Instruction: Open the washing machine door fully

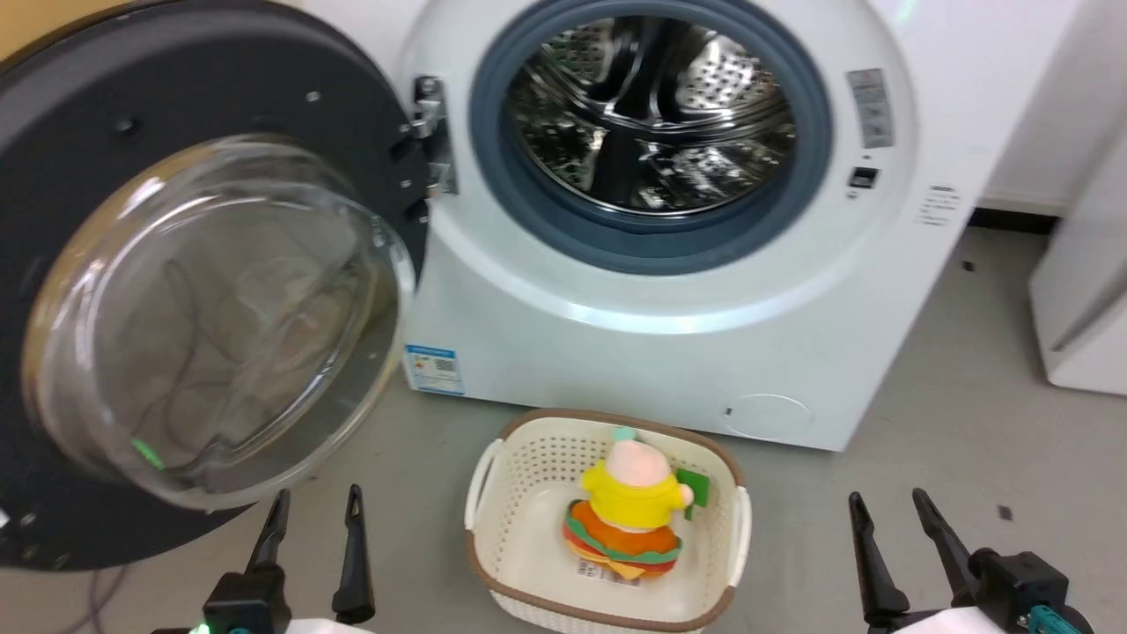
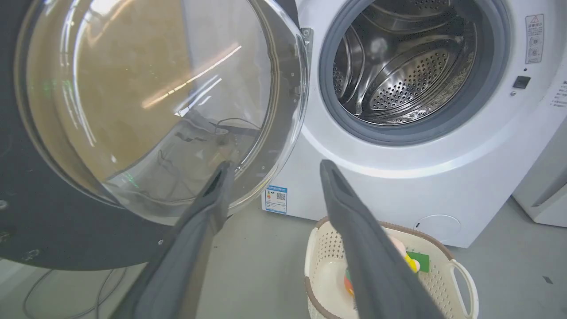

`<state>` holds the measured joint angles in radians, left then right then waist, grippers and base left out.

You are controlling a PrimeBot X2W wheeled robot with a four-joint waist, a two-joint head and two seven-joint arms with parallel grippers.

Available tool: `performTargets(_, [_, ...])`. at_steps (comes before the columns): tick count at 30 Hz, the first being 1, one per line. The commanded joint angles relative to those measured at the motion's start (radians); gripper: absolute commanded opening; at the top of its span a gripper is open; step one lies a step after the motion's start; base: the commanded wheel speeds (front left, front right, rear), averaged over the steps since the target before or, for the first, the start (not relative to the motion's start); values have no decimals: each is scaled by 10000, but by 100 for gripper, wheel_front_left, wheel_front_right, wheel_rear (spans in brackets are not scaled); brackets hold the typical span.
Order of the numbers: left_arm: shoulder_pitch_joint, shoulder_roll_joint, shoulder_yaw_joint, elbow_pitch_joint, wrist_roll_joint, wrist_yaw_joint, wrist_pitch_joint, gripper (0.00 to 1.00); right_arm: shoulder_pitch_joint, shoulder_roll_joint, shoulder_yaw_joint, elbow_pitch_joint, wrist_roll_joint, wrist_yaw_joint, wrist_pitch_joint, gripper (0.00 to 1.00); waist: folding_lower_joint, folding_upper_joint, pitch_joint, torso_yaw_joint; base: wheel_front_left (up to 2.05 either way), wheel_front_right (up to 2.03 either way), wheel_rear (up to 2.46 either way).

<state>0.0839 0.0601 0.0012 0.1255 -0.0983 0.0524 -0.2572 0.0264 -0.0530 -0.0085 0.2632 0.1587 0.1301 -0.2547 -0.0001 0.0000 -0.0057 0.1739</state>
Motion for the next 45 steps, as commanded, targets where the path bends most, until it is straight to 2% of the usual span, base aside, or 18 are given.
performTargets(1, [-205,42,-66,63,95,-50,-45,100,-43,28,55,-77,-107,6,-60,100,1,0,6,-367,0,0,0])
performTargets(10, [-491,255,-357,466,358,-125,-45,100,58,28,227,-403,-636,6,-8,100,1,0,14,-1382,0,0,0])
performTargets(17, [-543,277,-421,708,291,-122,-45,100,161,28,303,-637,-835,6,110,100,1,0,10,-1848,0,0,0])
performTargets(35, [-666,367,-589,913,168,-121,-45,100,241,28,332,-779,-715,6,140,100,1,0,85,-2019,0,0,0])
performTargets(36, [-479,301,-568,909,228,-115,0,0,127,0,316,-756,-767,0,152,0,1,0,85,-2019,0,0,0])
performTargets(45, [-494,250,-518,759,297,-144,196,0,90,0,295,-885,-828,0,321,0,1,0,83,-2000,0,0,0])
